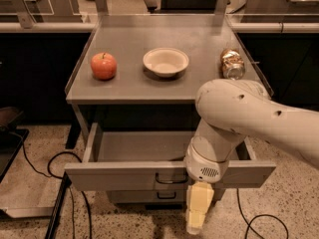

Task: Open top drawer

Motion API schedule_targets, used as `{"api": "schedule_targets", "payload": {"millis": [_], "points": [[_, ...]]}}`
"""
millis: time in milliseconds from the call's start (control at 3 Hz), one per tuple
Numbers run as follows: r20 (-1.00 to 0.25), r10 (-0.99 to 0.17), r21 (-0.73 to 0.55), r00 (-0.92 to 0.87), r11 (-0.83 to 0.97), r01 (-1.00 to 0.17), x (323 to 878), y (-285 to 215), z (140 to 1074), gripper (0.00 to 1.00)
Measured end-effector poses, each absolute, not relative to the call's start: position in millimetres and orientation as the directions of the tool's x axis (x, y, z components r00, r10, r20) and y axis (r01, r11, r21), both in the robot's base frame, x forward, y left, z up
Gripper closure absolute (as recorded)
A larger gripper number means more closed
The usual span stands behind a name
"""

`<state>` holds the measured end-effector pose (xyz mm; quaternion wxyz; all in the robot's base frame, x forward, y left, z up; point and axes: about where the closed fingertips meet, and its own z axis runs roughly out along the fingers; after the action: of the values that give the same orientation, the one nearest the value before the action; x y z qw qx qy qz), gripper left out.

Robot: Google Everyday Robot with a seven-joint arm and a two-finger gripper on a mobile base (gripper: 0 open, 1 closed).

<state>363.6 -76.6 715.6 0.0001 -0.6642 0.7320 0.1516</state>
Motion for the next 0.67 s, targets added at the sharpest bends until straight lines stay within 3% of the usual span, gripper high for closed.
{"api": "schedule_targets", "payload": {"millis": [667], "points": [[-0.241,-0.959,0.24,-0.146,0.086,-0.967,359,-61,700,0.0]]}}
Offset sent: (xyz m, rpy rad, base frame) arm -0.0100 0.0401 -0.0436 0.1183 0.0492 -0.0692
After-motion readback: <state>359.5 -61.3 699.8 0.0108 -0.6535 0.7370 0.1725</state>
